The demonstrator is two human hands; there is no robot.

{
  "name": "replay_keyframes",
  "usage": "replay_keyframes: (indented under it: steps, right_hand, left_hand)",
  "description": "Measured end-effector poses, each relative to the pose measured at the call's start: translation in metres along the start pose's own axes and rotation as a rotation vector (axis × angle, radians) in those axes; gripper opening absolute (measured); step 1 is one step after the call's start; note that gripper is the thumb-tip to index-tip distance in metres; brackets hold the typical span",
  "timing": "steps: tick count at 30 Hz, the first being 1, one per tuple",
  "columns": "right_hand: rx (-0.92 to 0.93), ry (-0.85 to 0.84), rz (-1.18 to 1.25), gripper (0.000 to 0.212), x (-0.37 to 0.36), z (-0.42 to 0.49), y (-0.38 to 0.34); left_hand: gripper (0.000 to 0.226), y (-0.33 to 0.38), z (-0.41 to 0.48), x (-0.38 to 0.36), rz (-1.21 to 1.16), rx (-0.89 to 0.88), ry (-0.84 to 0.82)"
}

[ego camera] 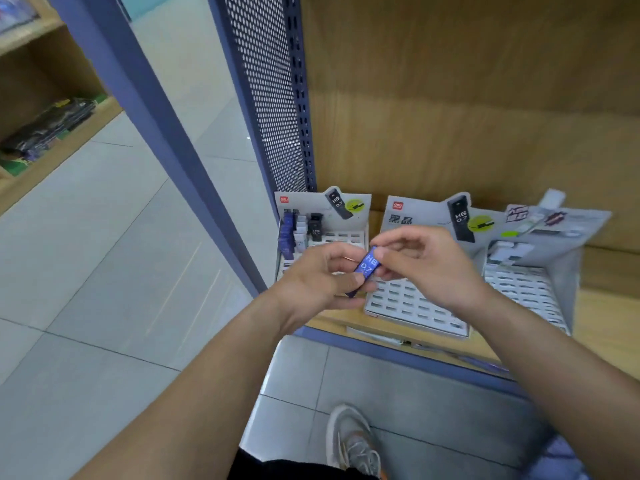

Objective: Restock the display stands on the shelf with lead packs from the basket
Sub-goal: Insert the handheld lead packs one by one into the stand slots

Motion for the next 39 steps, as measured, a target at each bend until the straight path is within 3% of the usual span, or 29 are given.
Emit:
replay_keyframes:
  steps: [3, 8, 14, 20, 29, 39]
  right_hand:
    - [-0.008, 0.115, 0.007, 0.006, 0.031, -0.013, 0.013]
    - [-0.048, 0.324, -0.215, 0.009, 0.082, -0.014, 0.057]
    - [-0.003, 0.362, -0.533, 0.009, 0.087, 0.027, 0.09]
    - [0.116, 0.34, -0.642, 0.008, 0.06, 0.055, 0.1]
    - [0.201, 0.355, -0.584, 0.011, 0.05, 0.057, 0.119]
    - [0.316, 0.261, -0.756, 0.007, 0.045, 0.058, 0.117]
  left_hand:
    - [0.023, -0.004, 0.011, -0.027, 0.107, 0.011, 0.004]
    - [0.025, -0.024, 0.039, -0.034, 0.546, -0.014, 0.167]
    - [0.039, -0.043, 0.061, -0.025, 0.788, 0.017, 0.219]
    - [0.057, -0.055, 0.081, -0.016, 0.818, 0.019, 0.224]
    - [0.048, -0.069, 0.09, -0.016, 0.85, 0.029, 0.227]
    - [0.044, -0.08, 0.096, -0.016, 0.871, 0.041, 0.246]
Point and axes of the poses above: each hand's wrist, its own z-axis towards the middle knuckle, its own x-axis out of the back of the hand, y = z × x, the point moved 4 cm from there along z, towards the middle knuckle, and after that the axes turned 10 degrees about -z, right-handed, at the moved point
